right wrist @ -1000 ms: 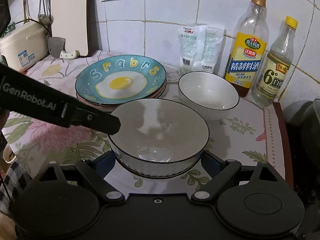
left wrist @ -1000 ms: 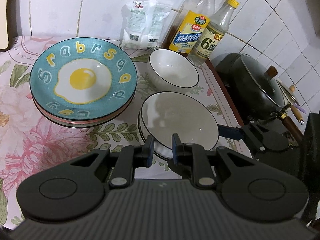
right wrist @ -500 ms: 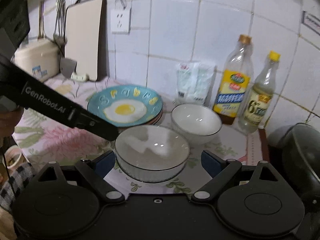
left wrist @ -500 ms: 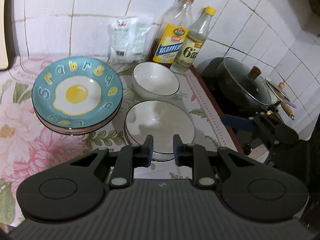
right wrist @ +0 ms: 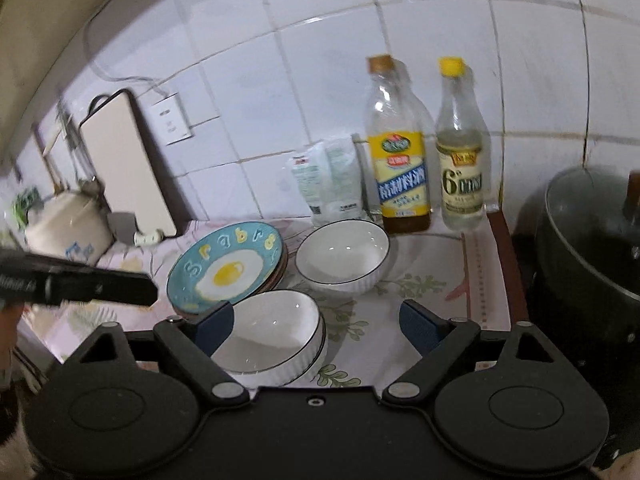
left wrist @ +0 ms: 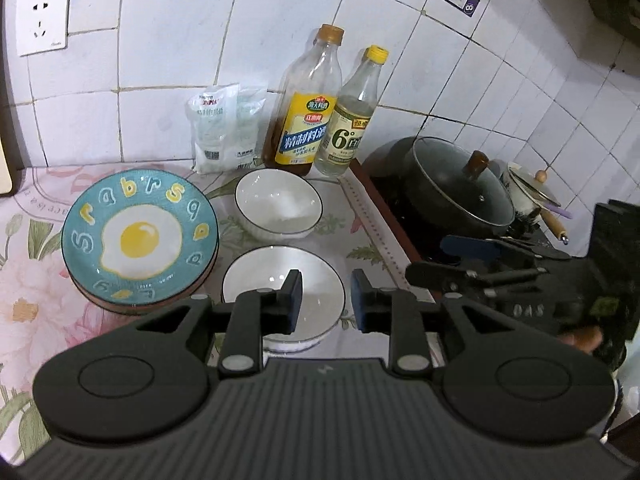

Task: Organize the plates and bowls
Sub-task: 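Move the left gripper to a third white bowl and close on its rim, then carry the third white bowl over the bowl stack and lower it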

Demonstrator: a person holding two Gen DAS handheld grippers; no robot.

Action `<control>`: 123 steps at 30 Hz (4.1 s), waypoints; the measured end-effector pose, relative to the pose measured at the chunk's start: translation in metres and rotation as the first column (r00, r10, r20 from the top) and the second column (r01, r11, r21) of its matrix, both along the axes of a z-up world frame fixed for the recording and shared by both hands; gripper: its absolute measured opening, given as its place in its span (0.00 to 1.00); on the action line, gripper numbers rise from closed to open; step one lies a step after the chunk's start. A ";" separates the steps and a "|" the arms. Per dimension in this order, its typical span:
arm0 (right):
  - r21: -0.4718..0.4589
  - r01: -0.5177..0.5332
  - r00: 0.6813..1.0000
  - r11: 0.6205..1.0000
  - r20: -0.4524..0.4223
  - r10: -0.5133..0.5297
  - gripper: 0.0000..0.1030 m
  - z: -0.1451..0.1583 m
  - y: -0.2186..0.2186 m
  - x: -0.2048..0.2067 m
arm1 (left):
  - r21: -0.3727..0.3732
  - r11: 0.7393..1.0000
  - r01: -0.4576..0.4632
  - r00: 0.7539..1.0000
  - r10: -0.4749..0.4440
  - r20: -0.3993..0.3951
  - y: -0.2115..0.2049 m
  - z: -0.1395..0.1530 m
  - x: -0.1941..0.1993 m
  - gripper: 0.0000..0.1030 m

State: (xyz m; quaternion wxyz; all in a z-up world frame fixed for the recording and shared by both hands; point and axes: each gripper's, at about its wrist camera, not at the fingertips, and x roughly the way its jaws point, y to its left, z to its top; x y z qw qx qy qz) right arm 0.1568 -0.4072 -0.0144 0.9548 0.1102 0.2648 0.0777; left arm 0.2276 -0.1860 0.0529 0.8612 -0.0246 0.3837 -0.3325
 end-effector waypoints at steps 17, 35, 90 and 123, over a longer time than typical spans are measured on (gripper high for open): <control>0.139 0.099 0.986 0.985 -0.146 -0.079 0.73 -0.042 -0.035 0.112 | 0.088 0.993 -0.078 0.995 0.083 -0.056 -0.040 -0.064 0.105 0.34; 0.118 0.121 0.982 0.986 -0.159 -0.101 0.58 -0.073 -0.034 0.168 | 0.144 0.985 -0.096 0.993 0.104 -0.048 -0.072 -0.111 0.155 0.27; 0.088 0.012 0.999 0.996 -0.034 -0.009 0.22 0.000 0.049 0.030 | 0.024 0.989 -0.149 0.989 0.149 -0.010 0.030 -0.033 0.017 0.15; -0.274 0.053 0.995 0.960 -0.063 -0.072 0.21 -0.040 0.078 0.054 | 0.032 0.993 -0.115 0.985 0.118 -0.125 0.018 -0.087 0.043 0.15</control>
